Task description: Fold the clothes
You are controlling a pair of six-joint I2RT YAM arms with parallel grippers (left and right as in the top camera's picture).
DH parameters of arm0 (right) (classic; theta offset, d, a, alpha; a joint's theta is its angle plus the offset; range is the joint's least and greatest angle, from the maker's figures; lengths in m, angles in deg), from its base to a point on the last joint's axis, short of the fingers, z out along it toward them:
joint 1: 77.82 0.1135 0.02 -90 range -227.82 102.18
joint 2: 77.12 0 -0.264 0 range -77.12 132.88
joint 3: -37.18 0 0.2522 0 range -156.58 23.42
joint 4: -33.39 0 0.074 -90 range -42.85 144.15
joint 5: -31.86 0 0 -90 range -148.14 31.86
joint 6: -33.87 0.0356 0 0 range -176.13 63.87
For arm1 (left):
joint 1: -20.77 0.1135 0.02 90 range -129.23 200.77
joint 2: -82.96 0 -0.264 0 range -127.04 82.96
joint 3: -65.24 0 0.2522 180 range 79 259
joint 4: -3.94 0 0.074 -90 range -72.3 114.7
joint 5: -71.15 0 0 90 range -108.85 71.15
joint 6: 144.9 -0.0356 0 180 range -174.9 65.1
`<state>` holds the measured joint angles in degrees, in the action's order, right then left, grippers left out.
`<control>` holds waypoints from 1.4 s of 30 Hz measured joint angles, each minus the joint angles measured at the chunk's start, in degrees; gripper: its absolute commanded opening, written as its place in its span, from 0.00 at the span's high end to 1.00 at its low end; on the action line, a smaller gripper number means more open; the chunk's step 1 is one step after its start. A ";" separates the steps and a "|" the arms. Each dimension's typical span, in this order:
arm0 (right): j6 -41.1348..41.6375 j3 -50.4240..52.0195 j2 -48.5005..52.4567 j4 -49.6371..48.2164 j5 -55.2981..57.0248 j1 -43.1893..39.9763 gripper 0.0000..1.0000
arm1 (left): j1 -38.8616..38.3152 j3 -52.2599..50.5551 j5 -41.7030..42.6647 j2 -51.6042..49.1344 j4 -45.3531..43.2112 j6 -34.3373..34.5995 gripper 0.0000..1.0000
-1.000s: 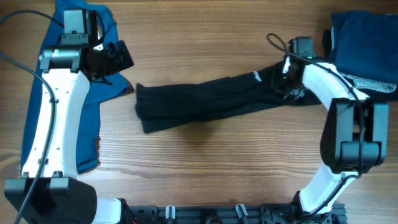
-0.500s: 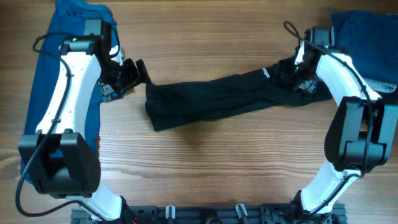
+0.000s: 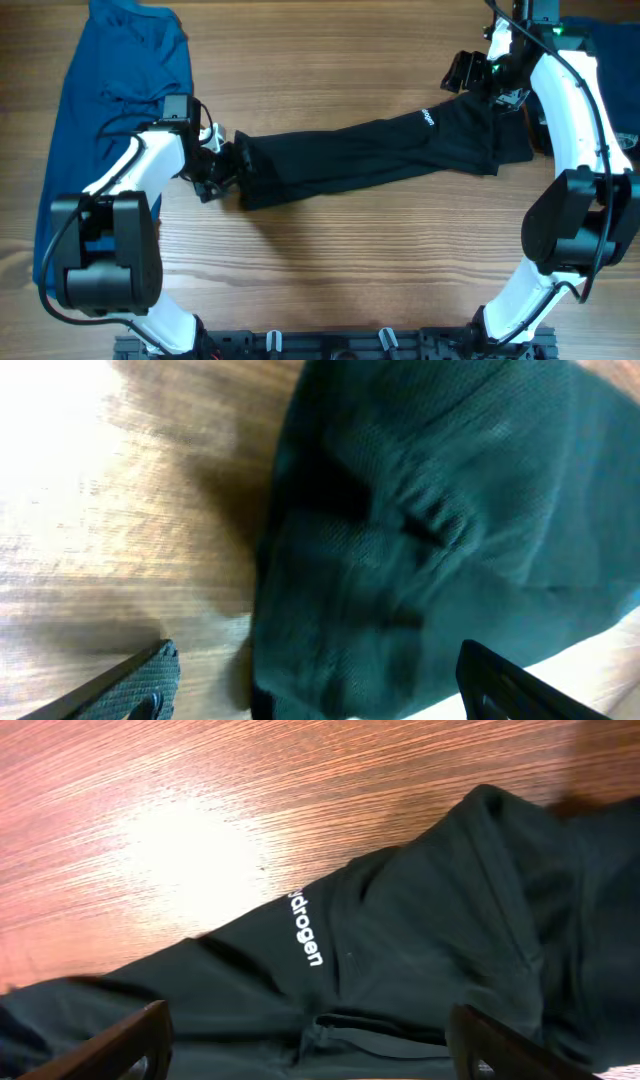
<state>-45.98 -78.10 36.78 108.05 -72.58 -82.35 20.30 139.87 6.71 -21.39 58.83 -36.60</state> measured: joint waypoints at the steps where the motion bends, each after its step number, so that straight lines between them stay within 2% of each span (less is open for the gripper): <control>1: 0.00 0.00 0.00 0.00 -0.22 0.00 0.12 | -0.28 -0.11 -0.37 0.00 -0.90 0.00 0.15; 3: 0.00 0.00 0.00 0.28 -0.68 0.00 0.12 | -1.70 -0.31 -2.34 0.00 -2.54 0.00 0.20; 6: 0.00 0.00 0.00 0.66 -1.01 0.00 0.12 | -4.87 -0.44 -5.09 0.00 -5.01 -0.02 0.35; 7: 0.00 0.00 0.00 0.76 -1.01 0.00 0.12 | -6.12 -0.46 -5.92 0.00 -5.66 0.15 0.47; 11: 0.00 0.00 0.00 1.20 -1.03 0.00 0.12 | -11.52 -0.50 -10.08 0.00 -6.67 0.55 0.81; 12: 0.00 0.00 0.00 1.44 -1.03 0.00 0.13 | -12.35 -0.50 -11.26 0.00 -6.64 0.44 0.92; 13: -0.02 0.00 0.00 1.55 -1.03 0.00 0.12 | -12.98 -0.50 -12.52 0.00 -6.67 1.40 0.96; 20: -0.42 0.00 0.00 3.13 -0.79 0.00 0.12 | -11.43 -0.48 -17.75 0.39 -3.54 3.91 0.96; 25: -0.44 0.00 0.00 3.41 -0.13 0.00 0.12 | -2.89 -0.61 -19.98 4.81 2.34 3.91 0.96; 27: -0.42 0.00 0.00 3.39 -0.11 0.00 0.12 | 1.92 -0.61 -20.11 8.50 2.86 3.85 0.96; 30: -0.44 0.00 0.00 3.34 -0.11 0.00 0.12 | 4.72 -0.61 -17.88 11.56 2.40 3.17 0.96; 33: -0.42 0.00 0.00 3.37 -0.11 0.00 0.12 | 3.34 -0.61 -15.37 12.17 0.66 2.89 0.96; 42: -0.44 0.00 0.00 3.93 -0.11 0.00 0.12 | -14.43 -0.81 -13.66 12.17 -11.37 2.56 0.96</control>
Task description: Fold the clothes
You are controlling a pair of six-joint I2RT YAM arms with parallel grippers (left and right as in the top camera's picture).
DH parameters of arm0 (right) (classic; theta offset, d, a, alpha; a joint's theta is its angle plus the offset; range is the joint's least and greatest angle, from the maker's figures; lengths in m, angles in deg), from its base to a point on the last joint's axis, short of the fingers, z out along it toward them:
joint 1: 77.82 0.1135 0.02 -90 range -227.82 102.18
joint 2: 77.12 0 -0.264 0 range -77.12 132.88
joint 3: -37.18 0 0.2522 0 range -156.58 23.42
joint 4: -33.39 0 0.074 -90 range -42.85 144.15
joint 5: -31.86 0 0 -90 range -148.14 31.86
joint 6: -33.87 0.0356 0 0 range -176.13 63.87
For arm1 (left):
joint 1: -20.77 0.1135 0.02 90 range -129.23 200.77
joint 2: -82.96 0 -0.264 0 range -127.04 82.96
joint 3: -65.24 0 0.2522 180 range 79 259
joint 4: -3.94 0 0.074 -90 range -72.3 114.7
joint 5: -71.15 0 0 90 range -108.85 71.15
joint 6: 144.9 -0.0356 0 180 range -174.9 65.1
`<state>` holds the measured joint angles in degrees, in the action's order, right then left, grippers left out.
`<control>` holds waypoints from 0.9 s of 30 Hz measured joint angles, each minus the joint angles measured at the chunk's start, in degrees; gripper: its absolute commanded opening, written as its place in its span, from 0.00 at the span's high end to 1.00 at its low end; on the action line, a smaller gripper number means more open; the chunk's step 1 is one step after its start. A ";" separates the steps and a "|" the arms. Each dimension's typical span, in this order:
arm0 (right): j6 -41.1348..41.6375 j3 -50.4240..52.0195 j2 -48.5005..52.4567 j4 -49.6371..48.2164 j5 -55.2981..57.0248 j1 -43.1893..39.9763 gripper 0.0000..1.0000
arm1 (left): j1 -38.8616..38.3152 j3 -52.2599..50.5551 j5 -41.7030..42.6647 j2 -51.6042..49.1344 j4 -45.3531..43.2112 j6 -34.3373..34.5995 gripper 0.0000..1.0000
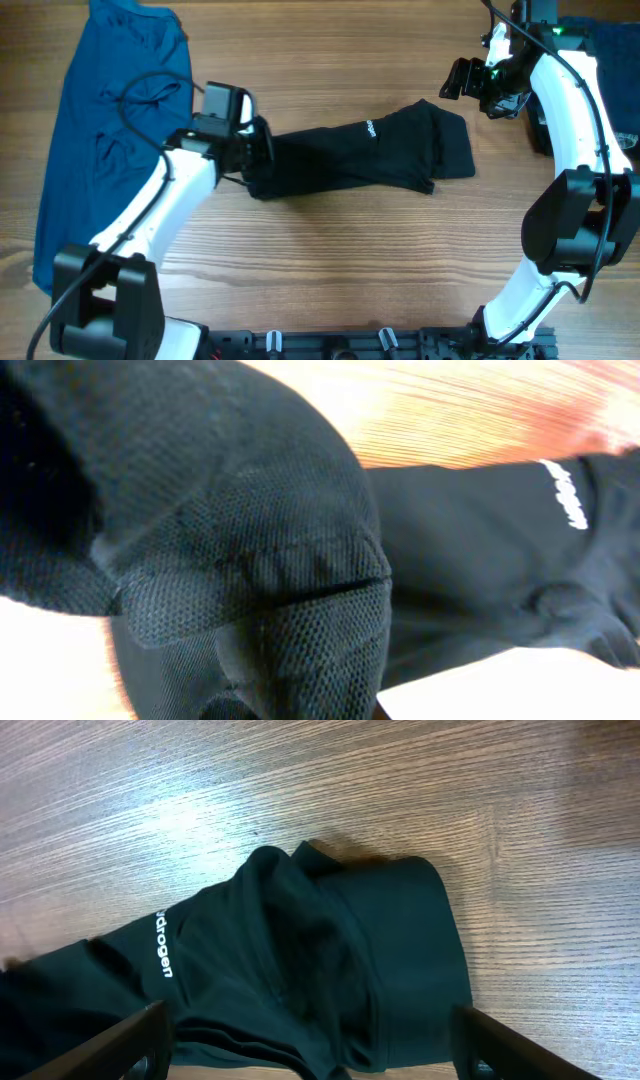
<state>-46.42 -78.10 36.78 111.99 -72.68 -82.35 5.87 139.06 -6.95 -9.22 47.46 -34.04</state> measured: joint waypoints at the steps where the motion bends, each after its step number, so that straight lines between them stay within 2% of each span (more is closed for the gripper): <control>1: 0.00 0.00 0.00 0.11 0.00 0.00 0.12 | -1.29 0.00 -0.04 0.00 -0.74 0.00 0.96; 8: 0.02 0.00 0.00 0.50 0.00 0.00 0.12 | -10.93 -0.02 -1.07 -3.45 -5.44 0.00 0.96; 9: 0.00 0.00 0.00 0.52 0.00 0.00 0.12 | -11.85 -0.02 -1.16 -4.46 -5.64 0.00 0.67; 10: 0.02 0.00 0.00 0.52 0.00 0.00 0.12 | -12.85 -0.02 -1.20 -5.44 -5.64 0.00 0.01; 16: 0.00 0.00 0.00 0.55 0.02 0.00 0.12 | -14.40 0.00 -1.36 -6.88 -7.78 -0.22 0.00; 22: 0.02 0.00 0.00 0.83 0.00 0.00 0.12 | -14.25 3.65 -1.31 -6.95 -5.73 0.04 0.01; 27: 0.02 0.00 0.00 0.94 0.00 0.00 0.12 | -14.25 6.47 1.75 -6.93 -7.13 0.39 0.14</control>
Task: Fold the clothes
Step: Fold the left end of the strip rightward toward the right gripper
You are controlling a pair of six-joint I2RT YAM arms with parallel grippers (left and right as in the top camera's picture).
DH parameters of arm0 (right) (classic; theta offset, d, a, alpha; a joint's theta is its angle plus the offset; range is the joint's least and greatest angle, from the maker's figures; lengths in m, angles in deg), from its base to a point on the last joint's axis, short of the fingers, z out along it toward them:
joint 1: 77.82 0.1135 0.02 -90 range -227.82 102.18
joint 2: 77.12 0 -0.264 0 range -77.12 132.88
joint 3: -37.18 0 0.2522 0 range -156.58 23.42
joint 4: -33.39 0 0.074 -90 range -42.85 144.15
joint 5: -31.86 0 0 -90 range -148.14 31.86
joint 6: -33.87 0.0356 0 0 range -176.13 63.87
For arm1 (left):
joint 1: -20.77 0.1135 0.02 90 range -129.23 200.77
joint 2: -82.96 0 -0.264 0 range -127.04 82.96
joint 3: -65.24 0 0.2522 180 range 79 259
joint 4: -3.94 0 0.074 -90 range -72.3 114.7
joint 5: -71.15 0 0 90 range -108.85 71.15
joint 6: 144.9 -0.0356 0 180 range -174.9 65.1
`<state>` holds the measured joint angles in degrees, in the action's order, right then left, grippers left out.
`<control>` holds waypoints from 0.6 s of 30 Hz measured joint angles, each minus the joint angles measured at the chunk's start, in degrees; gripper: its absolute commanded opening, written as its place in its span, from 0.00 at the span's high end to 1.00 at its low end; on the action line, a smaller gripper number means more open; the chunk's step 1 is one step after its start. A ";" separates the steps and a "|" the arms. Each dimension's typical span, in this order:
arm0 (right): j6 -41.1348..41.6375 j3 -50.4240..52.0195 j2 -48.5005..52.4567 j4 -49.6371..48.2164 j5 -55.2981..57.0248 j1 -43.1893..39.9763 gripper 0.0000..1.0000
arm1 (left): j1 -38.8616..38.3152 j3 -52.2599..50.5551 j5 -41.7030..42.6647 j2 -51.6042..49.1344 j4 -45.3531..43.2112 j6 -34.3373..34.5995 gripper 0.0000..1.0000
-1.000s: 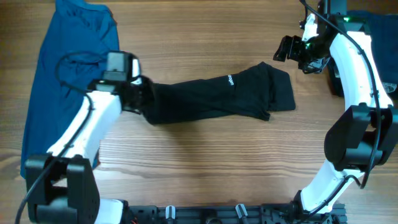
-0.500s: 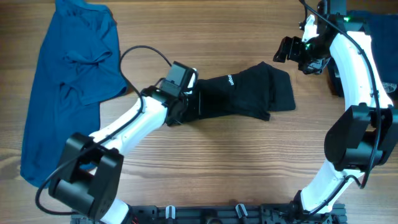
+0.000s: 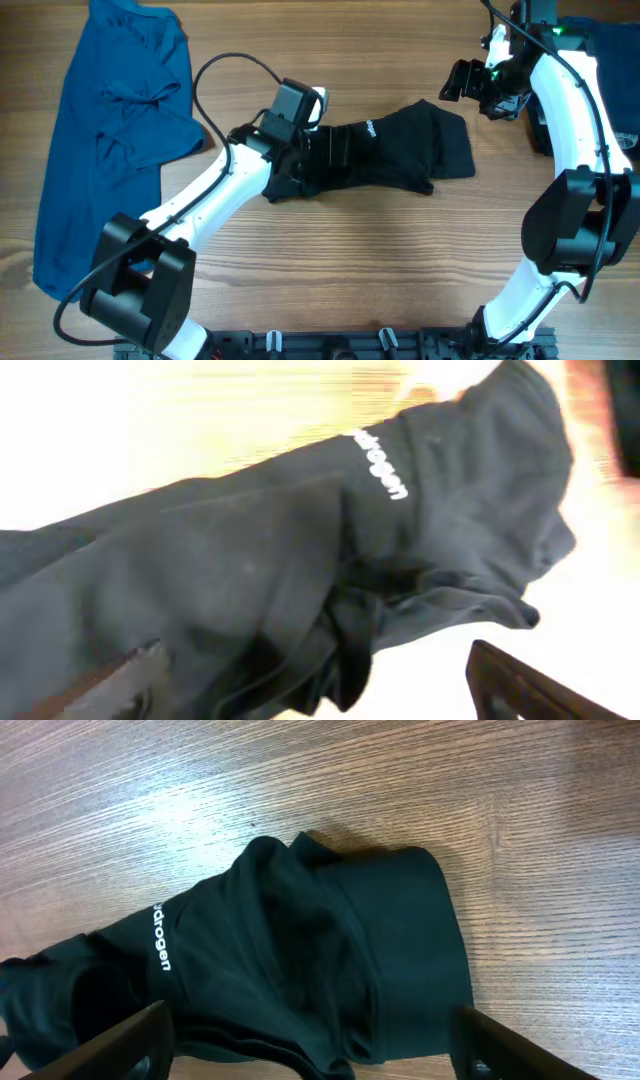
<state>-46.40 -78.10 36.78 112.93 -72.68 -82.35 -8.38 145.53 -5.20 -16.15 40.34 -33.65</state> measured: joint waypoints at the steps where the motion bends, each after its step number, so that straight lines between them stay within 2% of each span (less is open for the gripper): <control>1: 0.00 0.00 0.00 0.02 0.00 0.00 0.12 | -0.02 0.00 0.74 -0.02 0.04 0.04 0.16; 8: -0.22 0.37 0.00 0.15 0.00 -0.02 0.11 | -2.38 0.00 2.91 -0.02 0.04 0.13 0.20; 14: -1.07 9.22 0.02 -5.14 0.00 -0.33 0.09 | -1.44 1.05 4.96 0.79 0.04 1.01 0.15; 18: -2.36 15.76 0.07 -12.11 0.00 -1.44 0.09 | -1.20 2.14 5.38 2.71 0.24 1.42 0.12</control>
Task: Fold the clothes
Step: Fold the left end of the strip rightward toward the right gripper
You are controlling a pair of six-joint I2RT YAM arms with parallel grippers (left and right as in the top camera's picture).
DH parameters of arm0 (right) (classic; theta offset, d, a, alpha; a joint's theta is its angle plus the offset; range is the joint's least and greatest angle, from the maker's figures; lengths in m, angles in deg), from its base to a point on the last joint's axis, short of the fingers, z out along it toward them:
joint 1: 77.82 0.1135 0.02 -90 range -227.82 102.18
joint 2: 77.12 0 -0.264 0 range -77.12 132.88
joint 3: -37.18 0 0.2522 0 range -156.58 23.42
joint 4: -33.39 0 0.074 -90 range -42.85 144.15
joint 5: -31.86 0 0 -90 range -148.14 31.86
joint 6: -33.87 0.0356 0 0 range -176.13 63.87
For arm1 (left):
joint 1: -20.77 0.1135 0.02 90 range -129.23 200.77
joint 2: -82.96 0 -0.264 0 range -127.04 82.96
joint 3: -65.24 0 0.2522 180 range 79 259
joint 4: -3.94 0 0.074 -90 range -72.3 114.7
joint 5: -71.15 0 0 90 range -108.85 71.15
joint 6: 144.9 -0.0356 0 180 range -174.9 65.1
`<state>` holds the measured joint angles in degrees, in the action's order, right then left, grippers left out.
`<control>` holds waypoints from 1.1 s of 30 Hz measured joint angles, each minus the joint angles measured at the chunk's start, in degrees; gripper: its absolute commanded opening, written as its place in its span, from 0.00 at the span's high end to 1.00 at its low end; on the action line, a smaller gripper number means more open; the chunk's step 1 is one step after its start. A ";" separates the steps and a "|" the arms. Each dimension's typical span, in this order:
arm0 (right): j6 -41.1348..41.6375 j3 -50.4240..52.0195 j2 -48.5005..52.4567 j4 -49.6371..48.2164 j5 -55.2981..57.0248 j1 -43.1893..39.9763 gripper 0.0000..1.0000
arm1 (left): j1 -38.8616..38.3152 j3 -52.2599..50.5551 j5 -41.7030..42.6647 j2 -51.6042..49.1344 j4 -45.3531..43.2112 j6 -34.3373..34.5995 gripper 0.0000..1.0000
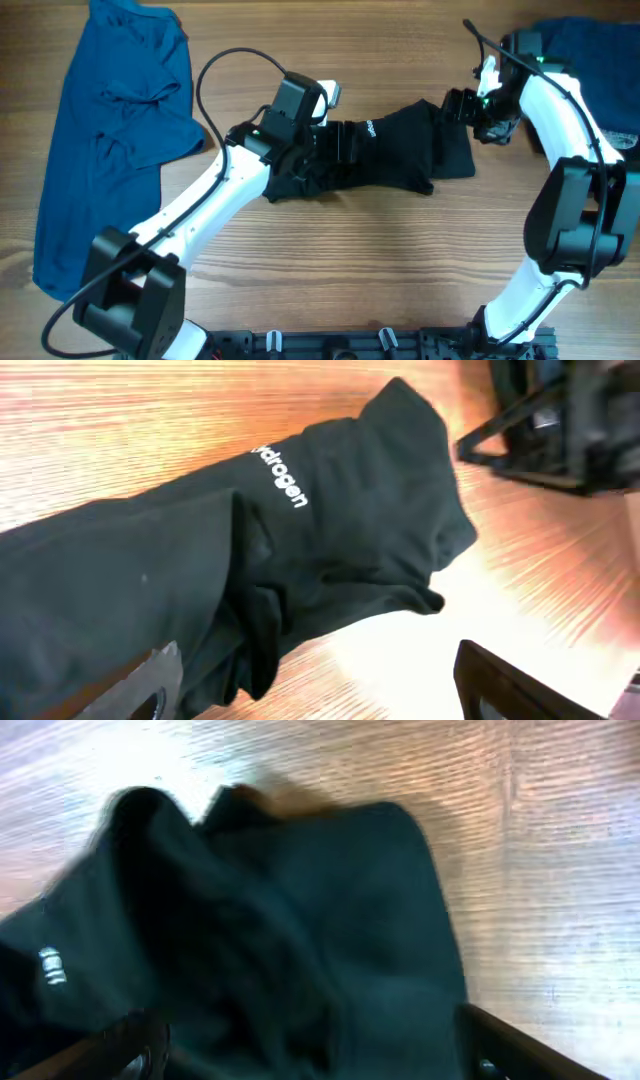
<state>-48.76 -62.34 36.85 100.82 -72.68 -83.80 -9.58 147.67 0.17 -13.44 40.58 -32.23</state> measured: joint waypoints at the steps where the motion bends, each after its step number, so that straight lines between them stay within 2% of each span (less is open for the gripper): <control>1: -0.42 1.03 0.09 -0.94 0.00 -0.15 0.09 | 0.00 0.09 0.04 0.15 0.07 0.00 0.12; 6: -2.80 8.92 0.22 -10.38 -0.02 -0.28 0.11 | 0.02 0.09 0.33 0.20 0.24 0.00 0.12; 10: -3.65 12.31 -0.20 -16.46 0.15 -0.31 0.28 | 0.59 0.09 0.42 0.33 0.28 0.00 0.12; 11: -3.74 13.00 -0.31 -17.97 0.20 -0.35 0.34 | 1.09 0.09 0.44 0.61 0.39 0.00 0.12; 12: -4.02 13.42 -0.37 -18.97 0.20 -0.39 0.44 | 1.60 0.09 0.44 1.05 0.55 0.00 0.12; 16: -4.17 14.45 -0.39 -21.09 0.07 -0.39 0.92 | 3.91 0.09 0.42 5.64 1.07 0.00 0.12; 17: -4.11 14.62 -0.39 -21.11 0.02 -0.39 0.96 | 4.28 0.09 0.42 6.64 1.33 0.00 0.12; 23: -2.05 15.04 -0.37 -20.50 0.46 -0.35 0.96 | 6.91 0.11 0.44 13.14 4.61 -0.02 0.13; 28: -1.42 12.57 -0.74 -10.62 0.74 -1.25 0.96 | 11.85 0.20 0.44 13.75 9.53 -0.02 0.13; 33: -2.75 6.29 -5.95 -1.99 -0.35 -2.05 0.96 | 16.79 0.20 0.37 13.75 11.52 -0.72 0.15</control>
<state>-51.51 -56.04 30.91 98.83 -73.03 -85.85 7.21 147.87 0.55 0.31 52.09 -32.95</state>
